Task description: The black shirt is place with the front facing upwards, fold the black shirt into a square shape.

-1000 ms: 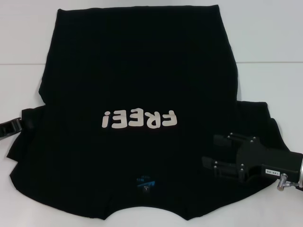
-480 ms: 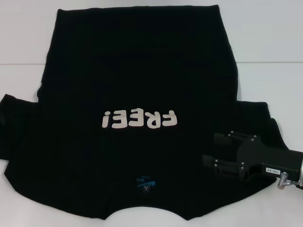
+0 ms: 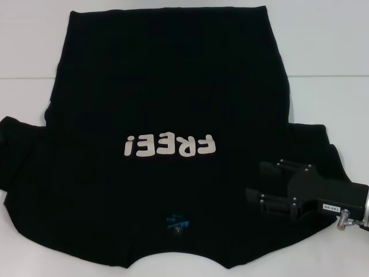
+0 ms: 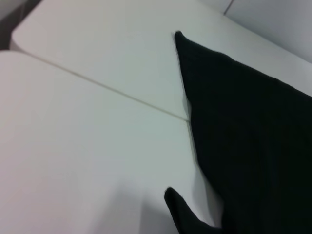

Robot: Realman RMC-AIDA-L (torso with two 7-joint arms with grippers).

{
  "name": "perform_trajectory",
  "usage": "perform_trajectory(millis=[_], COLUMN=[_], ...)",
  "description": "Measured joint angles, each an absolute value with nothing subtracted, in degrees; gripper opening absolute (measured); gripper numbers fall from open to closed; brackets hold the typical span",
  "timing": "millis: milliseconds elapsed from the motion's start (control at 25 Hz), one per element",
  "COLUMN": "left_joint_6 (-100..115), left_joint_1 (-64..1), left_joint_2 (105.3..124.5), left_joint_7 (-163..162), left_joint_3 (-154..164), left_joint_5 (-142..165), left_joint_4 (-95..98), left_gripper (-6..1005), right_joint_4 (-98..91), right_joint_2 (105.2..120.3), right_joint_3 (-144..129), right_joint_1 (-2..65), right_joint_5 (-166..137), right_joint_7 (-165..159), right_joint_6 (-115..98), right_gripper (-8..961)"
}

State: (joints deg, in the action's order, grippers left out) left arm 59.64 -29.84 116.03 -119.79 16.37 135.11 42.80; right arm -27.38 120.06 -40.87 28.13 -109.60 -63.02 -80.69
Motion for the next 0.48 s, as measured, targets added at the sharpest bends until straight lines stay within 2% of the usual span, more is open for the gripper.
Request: perform_trajectory(millis=[480], left_joint_6=[60.3], left_joint_1=[-29.4], left_joint_2=[115.93], left_joint_7=[-121.2], left_joint_3=[16.4], left_joint_5=[135.0], left_joint_4=[45.0], left_gripper=[82], right_joint_4=[-27.4], right_joint_2=[120.06], right_joint_3=[-40.9], right_joint_1=[28.6], right_joint_5=[-109.5], right_joint_7=[-63.0], right_joint_6=[-80.7], right_gripper=[793])
